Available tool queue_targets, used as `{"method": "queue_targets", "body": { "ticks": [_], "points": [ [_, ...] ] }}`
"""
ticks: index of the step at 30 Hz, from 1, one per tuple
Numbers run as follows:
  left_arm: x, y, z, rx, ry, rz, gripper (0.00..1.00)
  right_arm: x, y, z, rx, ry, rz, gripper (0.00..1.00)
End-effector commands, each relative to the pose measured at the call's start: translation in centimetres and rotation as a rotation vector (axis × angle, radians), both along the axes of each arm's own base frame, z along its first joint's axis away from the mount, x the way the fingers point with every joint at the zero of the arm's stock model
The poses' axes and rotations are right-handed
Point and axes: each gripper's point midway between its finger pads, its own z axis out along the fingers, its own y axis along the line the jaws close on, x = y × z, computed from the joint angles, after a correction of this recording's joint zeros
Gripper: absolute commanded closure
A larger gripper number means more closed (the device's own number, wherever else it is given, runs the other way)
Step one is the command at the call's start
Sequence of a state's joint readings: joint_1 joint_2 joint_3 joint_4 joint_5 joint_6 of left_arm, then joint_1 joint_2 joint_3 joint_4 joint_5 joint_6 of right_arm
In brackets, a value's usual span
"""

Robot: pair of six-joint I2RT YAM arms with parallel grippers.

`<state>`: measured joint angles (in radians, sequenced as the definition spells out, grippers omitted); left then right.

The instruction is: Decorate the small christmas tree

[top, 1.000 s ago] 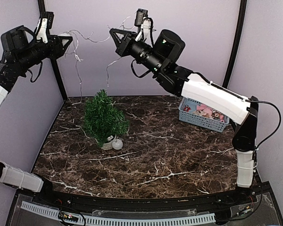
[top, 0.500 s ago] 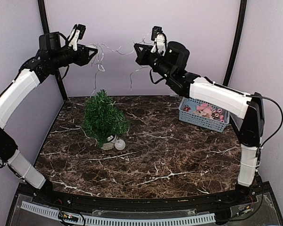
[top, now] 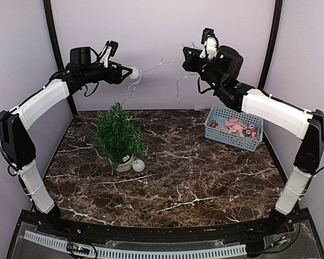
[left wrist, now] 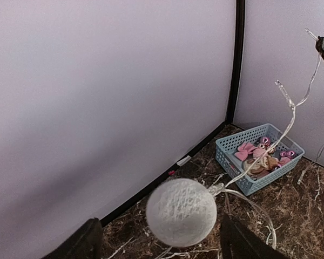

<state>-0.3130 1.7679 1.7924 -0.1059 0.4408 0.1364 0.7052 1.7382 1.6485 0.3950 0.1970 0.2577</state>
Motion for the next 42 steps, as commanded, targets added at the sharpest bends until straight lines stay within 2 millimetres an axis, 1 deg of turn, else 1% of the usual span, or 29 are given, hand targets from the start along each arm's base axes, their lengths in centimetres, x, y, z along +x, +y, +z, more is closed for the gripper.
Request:
{"method": "queue_targets", "body": {
  "ticks": [1, 4, 5, 6, 7, 8, 9, 10, 11, 12, 13, 14, 15, 16, 17, 18, 19, 20, 21, 22, 24, 26, 29, 30, 33, 34, 40, 41, 42],
  "points": [
    [-2.1, 0.7, 3.4, -0.065, -0.059, 0.009, 0.13, -1.4, -2.0, 2.4, -0.011, -0.047, -0.038, 1.00],
    [-3.4, 2.8, 3.3, -0.087, -0.051, 0.112, 0.05, -1.5, -2.6, 1.8, -0.040, -0.032, -0.061, 1.00],
    [-4.7, 4.0, 3.0, -0.109, -0.042, 0.162, 0.03, -1.4, -2.9, 1.4, -0.051, -0.025, -0.079, 1.00],
    [-6.7, 4.9, 5.3, -0.160, -0.086, 0.177, 0.02, -1.4, -3.3, 1.1, -0.061, -0.017, -0.101, 1.00],
    [-6.9, 5.7, 3.0, -0.161, -0.038, 0.220, 0.01, -1.3, -3.5, 0.7, -0.075, -0.009, -0.115, 1.00],
    [-8.8, 6.7, 4.2, -0.218, -0.044, 0.242, 0.01, -1.3, -3.9, 0.5, -0.081, -0.002, -0.128, 1.00],
    [-9.0, 7.4, 1.6, -0.216, 0.011, 0.285, 0.01, -1.5, -4.1, 0.3, -0.088, 0.003, -0.132, 1.00],
    [-10.7, 8.1, 2.2, -0.272, 0.020, 0.298, 0.01, -1.6, -4.3, 0.1, -0.097, 0.006, -0.134, 1.00],
    [-11.2, 8.6, -1.2, -0.268, 0.088, 0.323, 0.01, -1.9, -4.6, 0.0, -0.102, 0.008, -0.135, 1.00],
    [-12.6, 9.1, -1.0, -0.318, 0.100, 0.332, 0.01, -2.1, -4.8, -0.1, -0.108, 0.011, -0.133, 1.00],
    [-13.0, 9.8, -4.5, -0.310, 0.169, 0.376, 0.02, -2.4, -5.0, -0.1, -0.112, 0.012, -0.132, 1.00],
    [-14.2, 10.8, -4.5, -0.359, 0.175, 0.412, 0.02, -2.6, -5.0, -0.1, -0.118, 0.016, -0.124, 1.00],
    [-14.6, 11.2, -7.7, -0.349, 0.232, 0.441, 0.03, -2.9, -5.0, -0.1, -0.122, 0.019, -0.112, 1.00],
    [-15.5, 12.0, -7.8, -0.392, 0.236, 0.470, 0.03, -3.1, -4.8, -0.1, -0.125, 0.019, -0.097, 1.00],
    [-16.0, 12.4, -10.5, -0.384, 0.287, 0.501, 0.04, -3.3, -4.7, -0.2, -0.125, 0.023, -0.082, 1.00],
    [-16.6, 13.2, -10.8, -0.428, 0.302, 0.541, 0.04, -3.5, -4.5, -0.1, -0.118, 0.026, -0.064, 1.00],
    [-17.0, 13.7, -13.1, -0.422, 0.348, 0.578, 0.05, -3.7, -4.4, -0.2, -0.113, 0.030, -0.049, 1.00],
    [-17.4, 14.5, -13.7, -0.469, 0.364, 0.623, 0.06, -3.8, -4.3, -0.2, -0.107, 0.032, -0.037, 1.00],
    [-18.0, 15.0, -16.2, -0.465, 0.412, 0.660, 0.07, -3.9, -4.1, -0.4, -0.103, 0.037, -0.028, 1.00],
    [-18.4, 15.8, -16.6, -0.518, 0.421, 0.701, 0.07, -3.9, -4.1, -0.5, -0.097, 0.041, -0.024, 1.00],
    [-19.7, 16.8, -20.4, -0.545, 0.483, 0.764, 0.08, -4.0, -4.1, -0.7, -0.092, 0.046, -0.015, 1.00],
    [-20.6, 17.5, -22.1, -0.575, 0.500, 0.799, 0.08, -4.1, -3.9, -0.6, -0.091, 0.049, -0.004, 1.00],
    [-21.6, 17.9, -23.7, -0.594, 0.526, 0.818, 0.08, -4.2, -3.8, -0.5, -0.092, 0.048, 0.006, 1.00],
    [-21.9, 17.5, -24.8, -0.581, 0.551, 0.803, 0.08, -4.2, -3.7, -0.5, -0.092, 0.049, 0.007, 1.00],
    [-21.9, 16.2, -25.6, -0.576, 0.548, 0.713, 0.09, -4.3, -3.8, -0.5, -0.087, 0.050, 0.009, 1.00],
    [-22.3, 15.5, -26.8, -0.557, 0.578, 0.676, 0.12, -4.3, -3.8, -0.5, -0.087, 0.051, 0.010, 1.00],
    [-22.4, 11.4, -27.9, -0.467, 0.557, 0.409, 0.35, -4.5, -3.7, -0.7, -0.088, 0.054, 0.021, 1.00],
    [-22.4, 10.8, -28.9, -0.428, 0.582, 0.381, 0.36, -4.5, -3.7, -0.7, -0.086, 0.054, 0.022, 1.00],
    [-22.1, 10.4, -28.5, -0.429, 0.562, 0.353, 0.40, -4.6, -3.7, -0.7, -0.084, 0.053, 0.025, 1.00]
  ]
}}
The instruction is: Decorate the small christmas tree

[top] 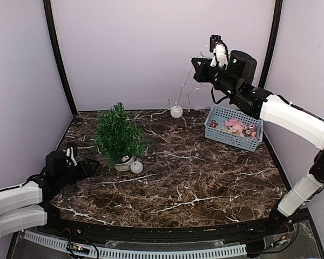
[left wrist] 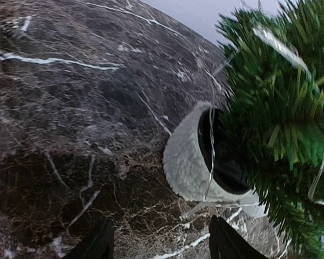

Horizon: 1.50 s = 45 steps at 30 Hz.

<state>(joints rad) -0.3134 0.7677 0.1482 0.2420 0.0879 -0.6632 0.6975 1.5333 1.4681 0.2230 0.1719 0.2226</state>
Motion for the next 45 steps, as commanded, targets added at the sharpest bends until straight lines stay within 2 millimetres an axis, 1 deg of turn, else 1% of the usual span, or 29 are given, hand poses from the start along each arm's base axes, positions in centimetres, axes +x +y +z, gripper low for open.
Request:
{"method": "queue_targets", "body": {
  "ticks": [1, 2, 3, 7, 8, 10, 13, 17, 19, 23, 24, 25, 26, 27, 28, 29, 30, 31, 32, 33, 34, 35, 36, 37, 38, 39, 40, 41, 45],
  "points": [
    [0.7, -3.8, 1.3, 0.001, -0.117, -0.235, 0.43, -1.0, -0.7, 1.8, 0.046, -0.038, 0.014, 1.00],
    [1.0, -4.2, 0.7, 0.004, -0.108, -0.254, 0.45, -1.0, -0.7, 1.9, 0.050, -0.039, 0.016, 1.00],
    [1.1, -4.8, 0.9, 0.001, -0.118, -0.294, 0.47, -1.1, -0.8, 1.9, 0.050, -0.039, 0.016, 1.00],
    [1.7, -6.3, -0.2, 0.012, -0.122, -0.367, 0.49, -1.1, -0.8, 2.0, 0.054, -0.039, 0.017, 1.00],
    [1.8, -6.4, -0.9, 0.022, -0.105, -0.377, 0.49, -1.2, -0.8, 2.1, 0.053, -0.039, 0.016, 1.00],
    [1.7, -6.8, -1.4, 0.023, -0.103, -0.397, 0.49, -1.1, -0.9, 2.0, 0.048, -0.039, 0.012, 1.00],
    [1.7, -7.6, -1.7, 0.021, -0.105, -0.439, 0.47, -1.0, -1.0, 1.8, 0.040, -0.038, 0.006, 1.00],
    [2.0, -7.9, -2.1, 0.038, -0.106, -0.444, 0.45, -0.9, -0.9, 1.6, 0.037, -0.033, 0.008, 1.00],
    [2.2, -7.7, -2.3, 0.055, -0.103, -0.436, 0.49, -0.9, -0.8, 1.5, 0.036, -0.032, 0.010, 1.00],
    [2.5, -7.8, -2.6, 0.078, -0.101, -0.446, 0.65, -0.8, -0.7, 1.4, 0.030, -0.030, 0.010, 1.00],
    [2.6, -7.9, -2.5, 0.084, -0.105, -0.450, 0.71, -0.8, -0.7, 1.4, 0.030, -0.031, 0.010, 1.00],
    [2.6, -7.8, -2.7, 0.087, -0.099, -0.452, 0.74, -0.8, -0.8, 1.3, 0.030, -0.030, 0.009, 1.00],
    [2.6, -7.9, -2.6, 0.088, -0.101, -0.455, 0.80, -0.8, -0.8, 1.3, 0.030, -0.030, 0.008, 1.00],
    [2.6, -7.9, -2.5, 0.087, -0.106, -0.456, 0.83, -0.8, -0.8, 1.3, 0.030, -0.030, 0.007, 1.00],
    [2.5, -7.9, -2.6, 0.085, -0.105, -0.457, 0.89, -0.8, -0.8, 1.3, 0.030, -0.030, 0.007, 1.00],
    [2.4, -7.9, -2.3, 0.082, -0.113, -0.454, 0.92, -0.8, -0.8, 1.3, 0.029, -0.031, 0.007, 1.00],
    [2.3, -7.7, -2.4, 0.085, -0.112, -0.445, 0.98, -0.8, -0.9, 1.3, 0.028, -0.031, 0.005, 1.00],
    [2.3, -7.5, -1.7, 0.081, -0.131, -0.433, 0.99, -0.8, -0.9, 1.3, 0.027, -0.030, 0.004, 1.00],
    [2.1, -7.1, -1.9, 0.089, -0.130, -0.416, 1.00, -0.9, -1.0, 1.4, 0.028, -0.032, 0.005, 1.00],
    [2.1, -6.8, -1.2, 0.092, -0.146, -0.393, 1.00, -1.0, -1.0, 1.4, 0.028, -0.033, 0.004, 1.00],
    [1.7, -6.4, -1.7, 0.100, -0.127, -0.381, 1.00, -1.0, -1.0, 1.4, 0.026, -0.033, 0.006, 1.00],
    [1.7, -6.0, -0.9, 0.104, -0.148, -0.356, 1.00, -1.1, -1.0, 1.4, 0.026, -0.033, 0.011, 1.00],
    [1.4, -5.7, -1.3, 0.112, -0.125, -0.348, 1.00, -1.1, -0.9, 1.3, 0.025, -0.032, 0.013, 1.00],
    [1.4, -5.3, -0.5, 0.111, -0.148, -0.326, 1.00, -1.2, -0.9, 1.3, 0.024, -0.032, 0.015, 1.00],
    [1.0, -5.1, -0.8, 0.117, -0.126, -0.321, 1.00, -1.2, -0.9, 1.3, 0.024, -0.032, 0.017, 1.00],
    [0.9, -4.8, 0.1, 0.114, -0.151, -0.308, 1.00, -1.3, -0.9, 1.2, 0.022, -0.031, 0.019, 1.00],
    [0.4, -4.6, -0.4, 0.121, -0.123, -0.308, 1.00, -1.3, -0.9, 1.2, 0.020, -0.030, 0.019, 1.00],
    [0.3, -4.4, 0.6, 0.117, -0.152, -0.300, 1.00, -1.3, -0.9, 1.1, 0.018, -0.029, 0.023, 1.00],
    [-0.7, -3.9, 2.0, 0.123, -0.158, -0.291, 1.00, -1.4, -0.9, 1.1, 0.010, -0.029, 0.023, 1.00]
  ]
}}
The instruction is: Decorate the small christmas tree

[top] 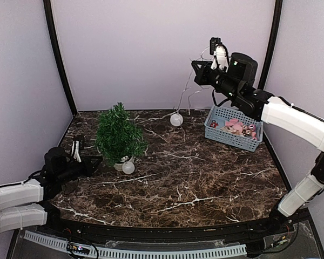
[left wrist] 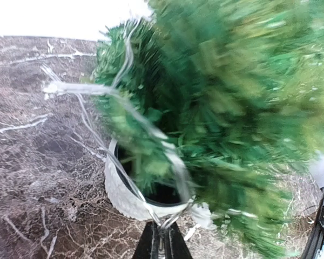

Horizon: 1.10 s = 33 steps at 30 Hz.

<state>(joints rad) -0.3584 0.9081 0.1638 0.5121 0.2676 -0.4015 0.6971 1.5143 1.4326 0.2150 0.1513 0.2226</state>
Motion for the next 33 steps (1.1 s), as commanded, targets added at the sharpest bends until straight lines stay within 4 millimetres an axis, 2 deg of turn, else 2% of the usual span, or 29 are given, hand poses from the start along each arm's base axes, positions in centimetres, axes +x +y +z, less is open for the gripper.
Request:
{"method": "queue_targets", "body": {
  "ticks": [1, 5, 8, 15, 18, 22, 25, 27, 28, 29, 30, 31, 32, 33],
  "points": [
    [-1.8, 1.1, -0.7, 0.037, 0.068, 0.025, 1.00, -1.0, -1.0, 2.2, 0.028, -0.047, 0.002, 1.00],
    [-2.6, 0.8, 1.1, 0.025, 0.057, -0.007, 1.00, -1.2, -1.2, 2.4, 0.028, -0.051, 0.005, 1.00],
    [-3.1, 0.5, 1.6, 0.002, 0.064, -0.029, 1.00, -1.4, -0.8, 2.4, 0.022, -0.053, 0.024, 1.00],
    [-3.3, -0.4, 1.9, -0.024, 0.090, -0.074, 1.00, -2.8, 0.9, 0.8, -0.042, -0.032, 0.150, 1.00],
    [-3.1, -0.4, 2.0, -0.025, 0.093, -0.072, 1.00, -4.6, 1.9, -0.1, -0.103, -0.024, 0.259, 1.00],
    [-2.7, 0.0, 1.8, -0.016, 0.110, -0.036, 0.97, -8.1, 2.7, -0.9, -0.147, -0.015, 0.425, 1.00],
    [-2.2, 0.4, 1.8, -0.014, 0.117, 0.003, 0.93, -11.0, 2.4, -0.3, -0.133, -0.025, 0.521, 1.00],
    [-1.8, 0.9, 2.1, -0.007, 0.115, 0.034, 0.82, -12.6, 2.5, 0.3, -0.116, -0.028, 0.575, 1.00],
    [-1.6, 1.5, 2.4, 0.008, 0.115, 0.075, 0.70, -13.4, 2.7, 0.5, -0.106, -0.030, 0.605, 1.00],
    [-1.7, 2.1, 2.1, 0.025, 0.137, 0.103, 0.63, -14.2, 3.0, 0.9, -0.096, -0.035, 0.639, 1.00],
    [-1.3, 2.9, 3.2, 0.031, 0.111, 0.155, 0.52, -15.0, 3.3, 1.2, -0.088, -0.042, 0.664, 1.00],
    [-1.6, 3.4, 3.6, 0.039, 0.113, 0.175, 0.47, -15.7, 3.6, 1.5, -0.082, -0.047, 0.687, 1.00],
    [-1.3, 4.0, 5.1, 0.039, 0.080, 0.206, 0.41, -16.3, 4.0, 1.7, -0.076, -0.054, 0.704, 1.00],
    [-1.7, 4.4, 5.7, 0.044, 0.075, 0.220, 0.39, -16.9, 4.3, 1.9, -0.070, -0.060, 0.721, 1.00]
  ]
}}
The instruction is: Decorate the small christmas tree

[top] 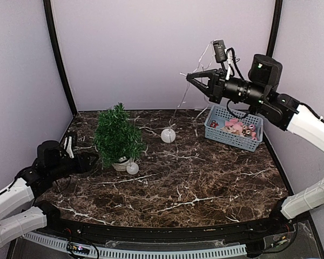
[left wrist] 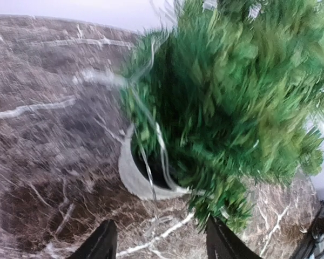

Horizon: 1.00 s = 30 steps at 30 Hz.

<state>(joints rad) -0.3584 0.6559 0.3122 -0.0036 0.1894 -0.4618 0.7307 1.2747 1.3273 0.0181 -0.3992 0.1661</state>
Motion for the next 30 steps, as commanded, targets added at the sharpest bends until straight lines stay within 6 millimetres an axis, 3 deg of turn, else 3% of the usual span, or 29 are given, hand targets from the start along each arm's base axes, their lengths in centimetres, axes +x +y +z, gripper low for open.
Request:
{"method": "queue_targets", "body": {
  "ticks": [1, 2, 3, 4, 5, 8, 12, 18, 23, 30],
  "points": [
    [0.2, 2.6, 5.3, 0.031, -0.088, 0.137, 0.37, -4.1, 2.0, 1.6, 0.053, -0.021, 0.162, 1.00],
    [-0.1, 2.7, 5.9, 0.037, -0.090, 0.136, 0.36, -4.7, 2.3, 1.8, 0.063, -0.023, 0.178, 1.00],
    [-0.2, 2.6, 7.9, 0.035, -0.127, 0.121, 0.36, -5.3, 2.7, 2.0, 0.073, -0.021, 0.200, 1.00],
    [-0.4, 2.5, 8.2, 0.043, -0.119, 0.106, 0.36, -5.9, 3.1, 2.2, 0.085, -0.019, 0.222, 1.00],
    [-0.7, 1.9, 10.1, 0.038, -0.157, 0.063, 0.36, -6.5, 3.6, 2.3, 0.096, -0.019, 0.245, 1.00],
    [-1.1, 0.3, 12.5, 0.036, -0.181, -0.045, 0.36, -8.1, 5.2, 2.5, 0.109, -0.014, 0.307, 1.00],
    [-2.9, -4.1, 17.0, -0.054, -0.270, -0.329, 0.35, -9.6, 8.1, 2.0, 0.111, 0.008, 0.368, 1.00],
    [-4.6, -8.7, 19.9, -0.077, -0.369, -0.597, 0.29, -10.0, 12.7, 1.3, 0.096, 0.030, 0.371, 1.00],
    [-4.9, -11.6, 20.0, -0.040, -0.410, -0.696, 0.24, -9.5, 15.0, 2.2, 0.129, 0.050, 0.351, 1.00],
    [-2.5, -13.1, 15.6, 0.080, -0.346, -0.634, 0.25, -8.5, 15.4, 3.8, 0.171, 0.042, 0.301, 1.00]
  ]
}}
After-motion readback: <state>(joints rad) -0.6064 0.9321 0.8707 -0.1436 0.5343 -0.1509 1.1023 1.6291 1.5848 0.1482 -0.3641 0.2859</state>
